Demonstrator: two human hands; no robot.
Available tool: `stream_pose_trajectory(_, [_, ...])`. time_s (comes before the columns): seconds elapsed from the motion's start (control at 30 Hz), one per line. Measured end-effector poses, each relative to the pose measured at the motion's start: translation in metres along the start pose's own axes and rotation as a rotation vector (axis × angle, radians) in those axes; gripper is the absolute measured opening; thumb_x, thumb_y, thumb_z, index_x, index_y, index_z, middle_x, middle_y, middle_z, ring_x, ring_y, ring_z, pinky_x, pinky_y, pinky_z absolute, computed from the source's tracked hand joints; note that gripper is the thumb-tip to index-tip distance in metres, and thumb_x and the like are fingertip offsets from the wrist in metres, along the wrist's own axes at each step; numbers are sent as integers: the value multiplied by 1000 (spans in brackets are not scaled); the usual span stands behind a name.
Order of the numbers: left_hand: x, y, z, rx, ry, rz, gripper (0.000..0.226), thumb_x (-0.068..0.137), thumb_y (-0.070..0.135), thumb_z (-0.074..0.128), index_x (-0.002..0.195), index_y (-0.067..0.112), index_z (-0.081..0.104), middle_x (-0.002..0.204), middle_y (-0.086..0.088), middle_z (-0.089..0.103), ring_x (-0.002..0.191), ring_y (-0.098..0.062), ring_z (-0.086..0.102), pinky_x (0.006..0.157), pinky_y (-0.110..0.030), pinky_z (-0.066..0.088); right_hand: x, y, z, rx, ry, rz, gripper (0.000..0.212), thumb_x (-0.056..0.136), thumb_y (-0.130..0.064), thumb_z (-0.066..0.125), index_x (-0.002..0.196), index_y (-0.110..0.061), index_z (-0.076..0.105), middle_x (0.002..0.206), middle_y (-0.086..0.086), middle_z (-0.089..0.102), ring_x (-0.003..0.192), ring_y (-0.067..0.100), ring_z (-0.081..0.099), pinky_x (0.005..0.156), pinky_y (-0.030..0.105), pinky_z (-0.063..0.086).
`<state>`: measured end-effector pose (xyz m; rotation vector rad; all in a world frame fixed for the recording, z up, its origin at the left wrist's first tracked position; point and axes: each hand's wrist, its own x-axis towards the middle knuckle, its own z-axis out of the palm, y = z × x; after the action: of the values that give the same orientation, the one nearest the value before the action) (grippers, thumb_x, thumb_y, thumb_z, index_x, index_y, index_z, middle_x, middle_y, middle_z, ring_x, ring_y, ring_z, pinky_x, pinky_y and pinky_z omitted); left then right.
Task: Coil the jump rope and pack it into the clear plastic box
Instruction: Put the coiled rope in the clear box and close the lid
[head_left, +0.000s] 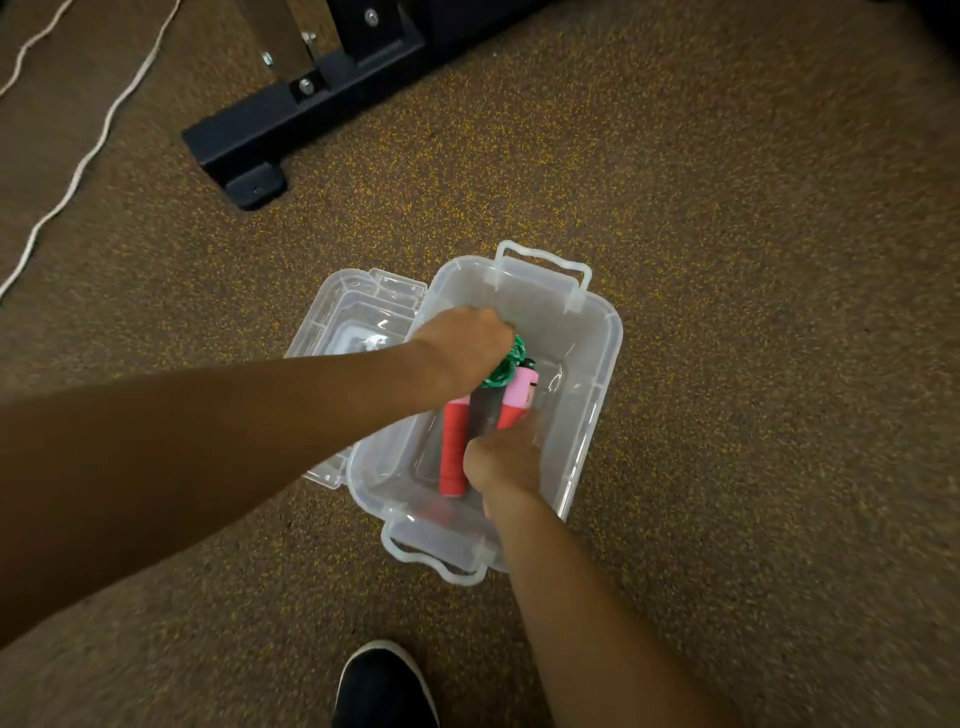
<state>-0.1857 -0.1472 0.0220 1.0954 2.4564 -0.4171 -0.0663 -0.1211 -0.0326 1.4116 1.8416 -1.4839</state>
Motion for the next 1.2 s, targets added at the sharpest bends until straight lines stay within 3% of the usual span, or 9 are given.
stream_pose_trajectory(0.13, [-31,-2,-3,68,137,136,30,92,2,55,121,10,60,117,-11,62,106,-31,63,71,-34,42,-4,-1,-2,-135,-44,-2,77,96,-22,56,159,-14,13,152,24,31,140,43,38,113,48,37])
stream_pose_trajectory(0.3, [-65,-16,30,25,396,83,26,72,10,77,97,12,71,94,-8,69,90,-29,64,72,-37,56,-12,-2,14,-199,113,-121,93,97,-44,57,160,-2,3,156,25,29,142,41,34,118,43,28])
stream_pose_trajectory(0.4, [-77,-7,48,10,517,47,21,84,15,67,104,11,72,115,-9,69,111,-33,56,85,-41,47,-11,-3,19,-148,127,-117,81,98,-38,56,160,-11,11,152,24,33,141,43,37,117,47,35])
stream_pose_trajectory(0.5, [-95,-5,52,-206,661,-158,35,90,18,55,119,7,70,129,-17,64,113,-40,53,87,-46,46,-9,-5,20,-98,107,-151,69,86,-20,57,151,-14,33,141,22,47,125,44,55,104,52,51])
stream_pose_trajectory(0.6, [-110,-6,63,-410,622,-331,49,89,-1,58,138,3,56,135,-22,56,110,-41,55,89,-50,52,-9,-4,16,-107,131,-167,56,88,-12,56,144,-14,46,133,20,58,118,42,62,100,47,53])
stream_pose_trajectory(0.8, [-117,-3,70,-467,601,-275,54,95,21,31,139,-2,53,135,-24,56,114,-33,44,89,-48,54,-18,-7,8,-230,61,-213,48,90,-11,54,138,-9,54,132,21,60,121,40,59,100,39,49])
stream_pose_trajectory(0.93, [-123,-6,69,-561,661,-287,49,99,28,45,141,5,53,138,-17,55,117,-34,50,98,-48,49,-43,-14,-1,-214,188,-492,46,94,-20,59,140,-19,54,140,10,54,128,31,54,108,47,46])
stream_pose_trajectory(1.03, [-130,-14,73,-783,675,-379,46,98,31,56,141,15,55,139,-10,55,123,-29,54,105,-38,44,-60,-35,-11,-217,222,-742,40,96,-21,62,136,-22,58,134,4,58,124,24,55,105,34,44])
stream_pose_trajectory(1.2, [-149,-33,83,-1190,648,-691,36,97,35,63,132,26,64,132,3,65,109,-11,64,80,-20,52,-69,-78,-16,-356,186,-961,34,99,-21,59,132,-22,62,126,3,63,116,20,60,79,16,33])
